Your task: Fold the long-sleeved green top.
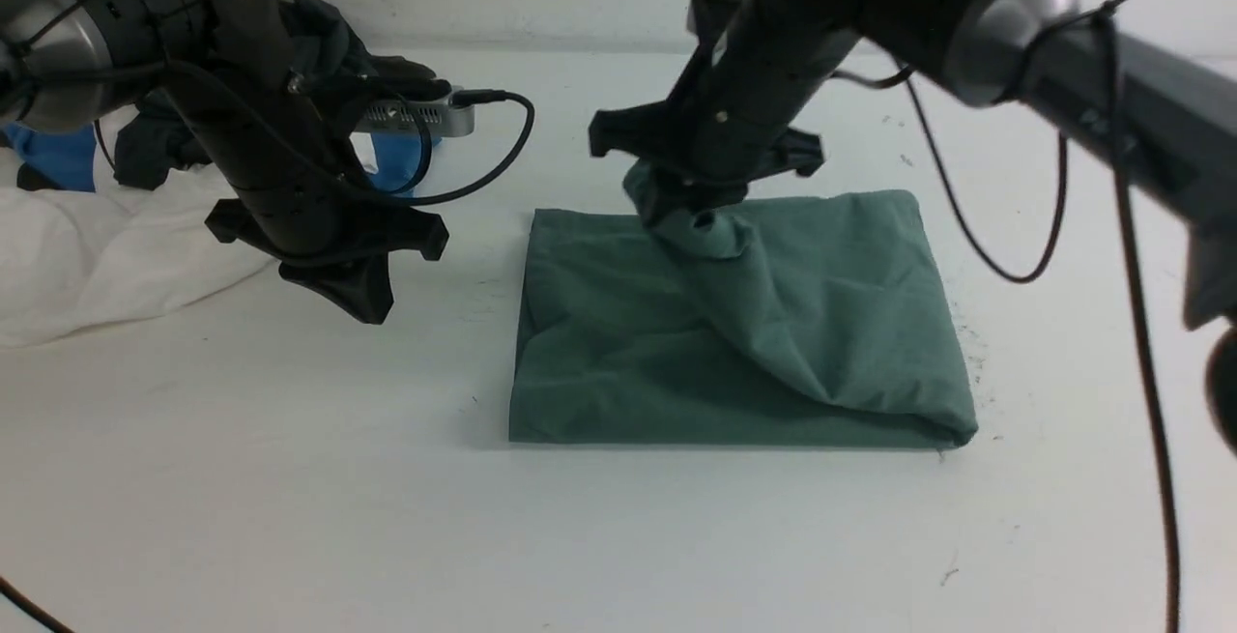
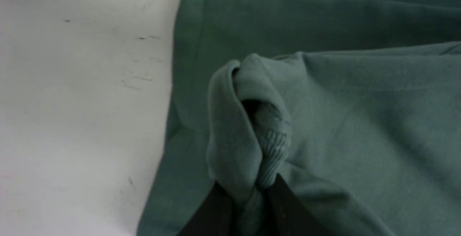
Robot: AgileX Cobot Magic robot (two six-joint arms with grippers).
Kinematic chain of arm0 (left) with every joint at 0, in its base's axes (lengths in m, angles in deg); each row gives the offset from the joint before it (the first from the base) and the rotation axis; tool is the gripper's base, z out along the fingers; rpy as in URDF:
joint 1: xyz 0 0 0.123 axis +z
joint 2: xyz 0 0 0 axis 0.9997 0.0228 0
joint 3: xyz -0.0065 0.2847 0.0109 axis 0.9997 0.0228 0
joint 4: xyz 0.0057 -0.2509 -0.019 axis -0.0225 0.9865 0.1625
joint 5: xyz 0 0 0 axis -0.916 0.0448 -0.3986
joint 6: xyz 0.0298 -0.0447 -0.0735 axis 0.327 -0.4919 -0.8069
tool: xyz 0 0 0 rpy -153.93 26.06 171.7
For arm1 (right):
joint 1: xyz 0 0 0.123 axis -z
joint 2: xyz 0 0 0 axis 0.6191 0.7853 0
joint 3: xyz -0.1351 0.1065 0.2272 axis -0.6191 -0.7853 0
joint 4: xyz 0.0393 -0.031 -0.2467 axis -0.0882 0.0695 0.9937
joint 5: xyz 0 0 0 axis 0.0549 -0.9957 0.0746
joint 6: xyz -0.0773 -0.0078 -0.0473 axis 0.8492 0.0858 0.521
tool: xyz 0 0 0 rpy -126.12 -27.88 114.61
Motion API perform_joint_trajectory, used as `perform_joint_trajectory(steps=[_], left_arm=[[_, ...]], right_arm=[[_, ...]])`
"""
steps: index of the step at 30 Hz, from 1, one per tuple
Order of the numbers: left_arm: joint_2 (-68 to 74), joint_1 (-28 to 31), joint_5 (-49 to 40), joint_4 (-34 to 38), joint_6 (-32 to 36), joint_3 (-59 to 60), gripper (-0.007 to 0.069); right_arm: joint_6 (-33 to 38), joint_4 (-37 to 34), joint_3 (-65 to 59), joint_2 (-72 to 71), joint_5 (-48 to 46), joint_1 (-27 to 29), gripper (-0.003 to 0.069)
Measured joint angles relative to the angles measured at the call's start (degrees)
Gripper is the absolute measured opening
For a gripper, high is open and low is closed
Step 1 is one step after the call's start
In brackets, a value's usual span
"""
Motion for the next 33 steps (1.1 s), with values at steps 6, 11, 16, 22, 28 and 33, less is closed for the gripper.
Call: perform_joint_trajectory(steps=[6, 11, 16, 22, 28, 33], left_arm=[[0.0, 0.0, 0.0, 0.0, 0.0, 0.0, -0.0004], [0.0, 0.0, 0.0, 0.2, 0.0, 0.0, -0.0004], [0.0, 0.0, 0.0, 0.2, 0.0, 0.0, -0.0004], [0.0, 0.0, 0.0, 0.2, 0.1, 0.0, -0.0004], [0.0, -0.1, 1.2, 1.9, 2.2, 0.0, -0.0004], [0.0, -0.3, 1.6, 8.2, 8.4, 0.1, -0.0004]], right_arm=[[-0.8, -5.0, 0.1, 4.6, 3.7, -1.8, 0.0075], [-0.3, -9.2, 0.1, 6.2, 6.4, -2.4, 0.0178], [1.1, -15.7, 0.9, 6.3, 8.3, -2.8, 0.0424], [6.7, -14.5, 8.1, 6.3, -0.9, -1.5, 0.0570], [8.2, 0.0, 14.5, 5.1, -4.0, 2.0, 0.0472], [10.6, 4.6, 9.0, 0.8, -4.3, 3.5, 0.0165]])
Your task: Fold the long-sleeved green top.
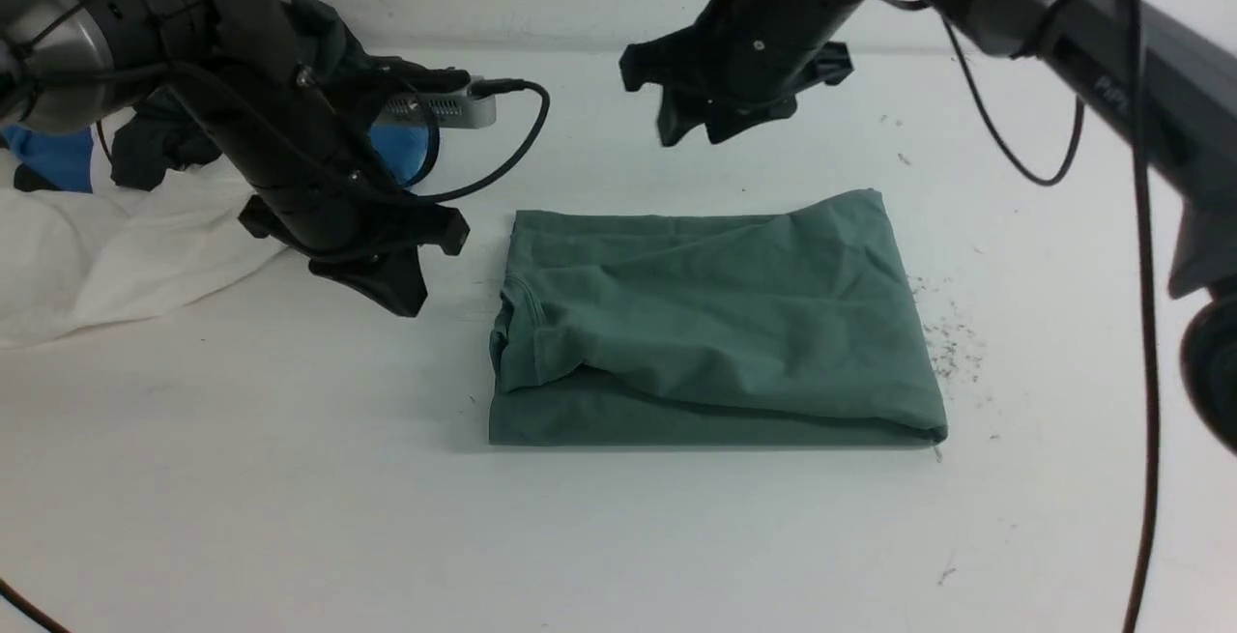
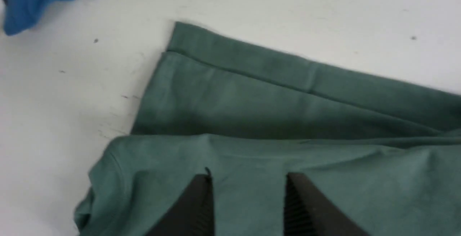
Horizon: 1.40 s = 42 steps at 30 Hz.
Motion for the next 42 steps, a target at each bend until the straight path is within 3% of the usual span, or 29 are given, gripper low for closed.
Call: perform_joint_trajectory(steps=[3, 9, 14, 21, 28, 37, 42], left_arm=[[0.0, -0.1, 0.5, 5.9, 3.8, 0.0, -0.0004], [0.3, -2.5, 5.5, 15.0, 11.0, 0.0, -0.0004], [3.5, -7.3, 10.8, 17.3, 12.7, 0.0, -0.0004], [9.7, -8.7, 11.4, 14.3, 9.1, 0.0, -0.0004], [12.1, -8.3, 8.3, 4.5, 1.8, 0.0, -0.0004], [8.5, -7.7, 5.7, 2.4, -0.4, -1.7, -0.0004], [6.5, -4.4, 5.3, 2.2, -5.2, -10.3, -0.0004]], right_arm=[[1.3, 0.8, -8.5, -3.7, -0.1, 0.5, 0.0019], [1.9, -0.1, -19.9, -6.8, -0.3, 1.5, -0.0014], [2.3, -0.3, -24.5, -6.8, -0.2, 1.6, -0.0014], [2.2, -0.3, -31.2, -6.1, 0.5, 4.4, -0.0014], [1.6, -1.5, -33.6, -3.6, 0.9, 9.5, -0.0014], [3.0, -2.3, -33.7, -3.6, 1.1, 10.4, -0.0015], [4.1, -2.6, -33.9, -4.2, 1.1, 10.5, -0.0015]])
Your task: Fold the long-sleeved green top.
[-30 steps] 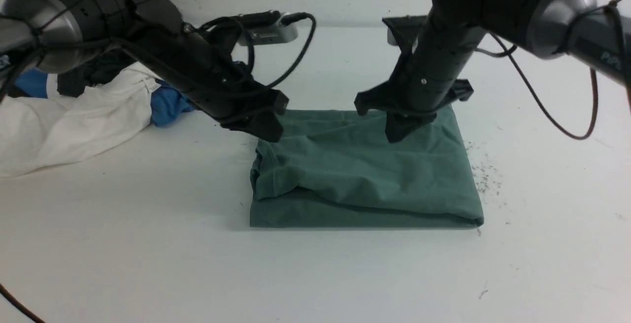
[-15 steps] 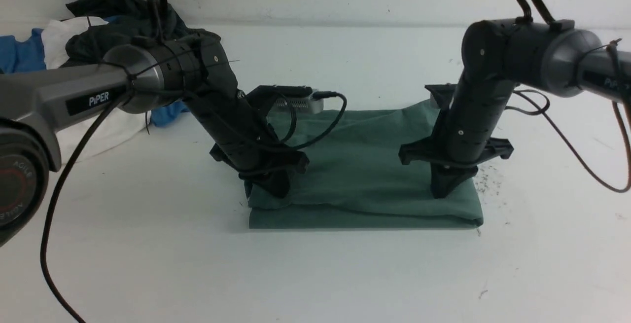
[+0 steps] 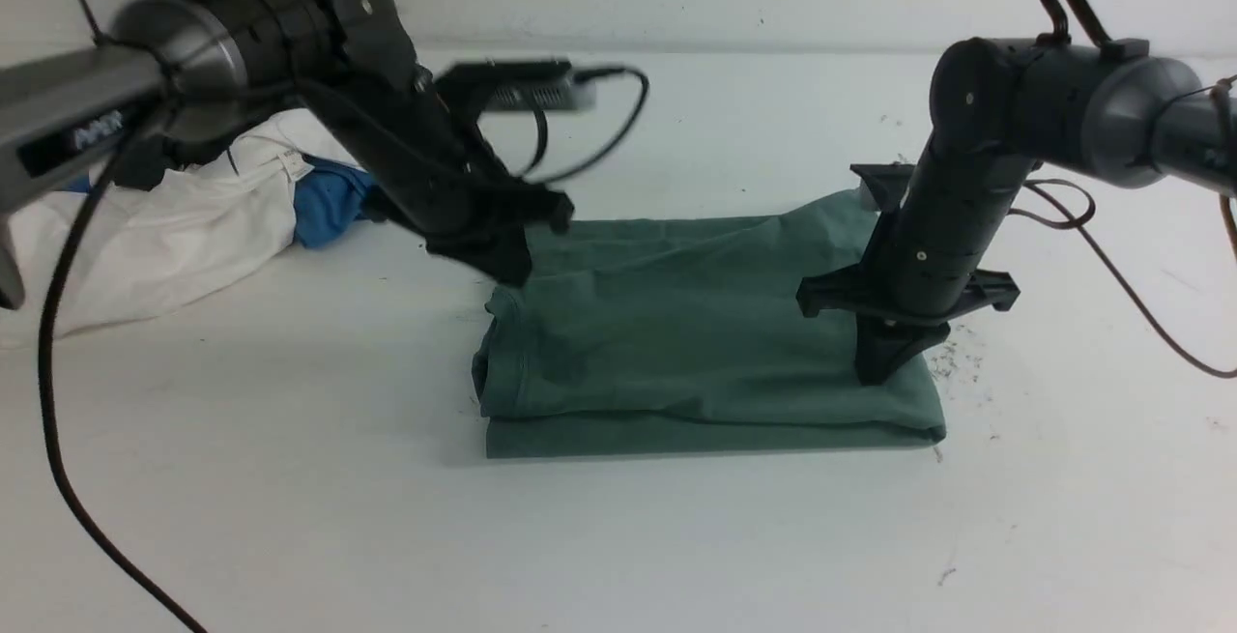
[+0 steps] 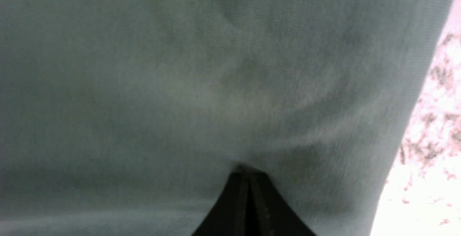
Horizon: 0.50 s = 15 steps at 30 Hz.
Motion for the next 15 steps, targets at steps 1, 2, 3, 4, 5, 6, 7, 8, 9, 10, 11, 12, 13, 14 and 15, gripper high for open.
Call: perform_joint_trajectory(steps=[1, 2, 3, 4, 5, 6, 7, 8, 9, 10, 11, 12, 13, 14, 15], left_arm=[[0.6, 1.3, -0.4, -0.1, -1.2, -3.8, -0.0004], [1.4, 2.1, -1.0, -0.2, -1.6, -6.1, -0.0004], [1.6, 2.3, -1.2, -0.2, -1.8, -7.3, -0.0004], [3.4, 3.3, -1.8, -0.4, -1.9, -11.4, -0.0004], [5.0, 3.7, -2.1, -0.5, -2.1, -14.2, -0.0004], [7.2, 4.1, -2.4, -0.6, -2.2, -17.3, -0.0004], [7.6, 4.2, -2.5, -0.6, -2.3, -17.8, -0.0004], [8.8, 4.2, -2.4, -0.6, -2.3, -19.3, -0.0004], [13.1, 4.2, -2.4, -0.6, -2.3, -23.6, -0.0004], [15.6, 4.2, -2.4, -0.6, -2.1, -25.8, -0.0004], [16.1, 4.2, -2.4, -0.6, -2.1, -26.2, -0.0004], [19.3, 4.2, -2.4, -0.6, -1.5, -28.6, -0.0004], [20.7, 4.2, -2.4, -0.6, -1.2, -29.6, -0.0003], [22.3, 4.2, -2.2, -0.6, -0.9, -30.6, -0.0002], [23.2, 4.2, -2.0, -0.6, -0.7, -31.1, 0.0000]], right_arm=[[0.5, -0.1, 0.0, -0.3, 0.0, 0.1, -0.0015], [0.8, -0.2, 0.0, -0.6, 0.0, 0.1, -0.0015], [0.7, -0.2, 0.0, -0.6, 0.0, 0.1, -0.0015], [1.1, -0.3, 0.0, -0.8, 0.0, 0.1, -0.0015], [1.3, -0.4, 0.0, -0.9, 0.0, 0.1, -0.0015], [1.4, -0.5, 0.0, -1.0, 0.0, 0.1, -0.0015], [1.4, -0.5, 0.0, -1.0, 0.0, 0.1, -0.0015], [1.5, -0.7, 0.0, -1.0, 0.0, 0.1, -0.0015], [1.6, -0.7, 0.0, -1.1, 0.0, 0.1, -0.0015], [1.8, -0.8, 0.0, -1.1, 0.0, 0.1, -0.0015], [1.9, -0.8, 0.0, -1.1, 0.0, 0.1, -0.0015], [2.0, -0.9, 0.0, -1.1, 0.0, 0.1, -0.0015], [2.1, -0.9, 0.0, -1.1, 0.0, 0.1, -0.0015], [2.1, -0.9, 0.0, -1.1, 0.0, 0.1, -0.0015], [2.2, -0.9, 0.0, -1.1, 0.0, 0.1, -0.0015]])
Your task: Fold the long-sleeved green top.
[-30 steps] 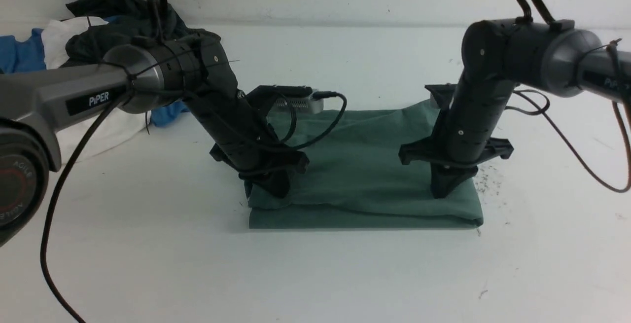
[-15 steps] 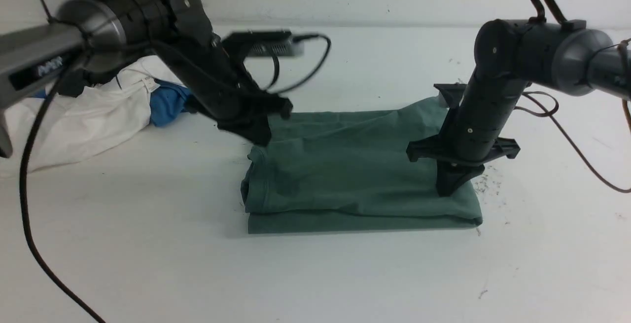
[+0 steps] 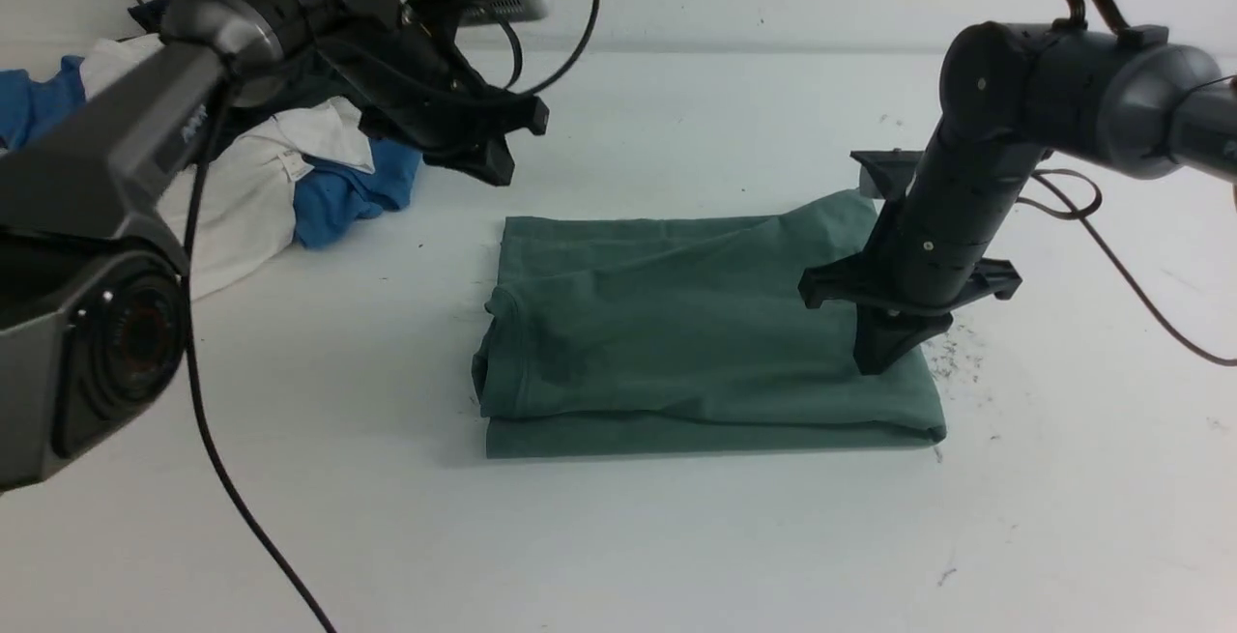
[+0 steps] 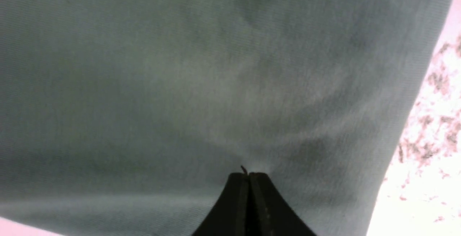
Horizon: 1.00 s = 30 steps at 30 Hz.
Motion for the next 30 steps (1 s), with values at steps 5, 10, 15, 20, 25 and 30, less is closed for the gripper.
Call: perform_joint_trajectory(steps=[5, 10, 15, 20, 25, 30], left_arm=[[4.1, 0.0, 3.2, 0.0, 0.5, -0.8, 0.0057], [5.2, 0.0, 3.8, 0.0, 1.1, -0.8, 0.0179], [5.2, -0.1, 3.8, 0.1, 3.1, -0.9, 0.0262], [6.2, -1.2, 3.7, 0.0, 5.8, -1.0, 0.0269], [7.0, -2.1, 3.4, 0.0, 7.8, -1.1, 0.0269], [7.2, -2.2, 3.4, 0.0, 8.0, -1.2, 0.0268]], right_arm=[[0.0, -0.2, 0.0, 0.0, 0.0, 0.0, -0.0015], [0.5, -0.3, 0.0, 0.0, 0.0, 0.0, -0.0015], [0.5, -0.6, 0.0, 0.0, 0.0, 0.0, -0.0015], [0.5, -1.7, -0.1, 0.0, 0.0, 0.0, -0.0015], [0.5, -1.9, -0.1, 0.0, 0.0, 0.0, -0.0015], [0.5, -2.4, -0.1, 0.0, 0.0, 0.0, -0.0015]])
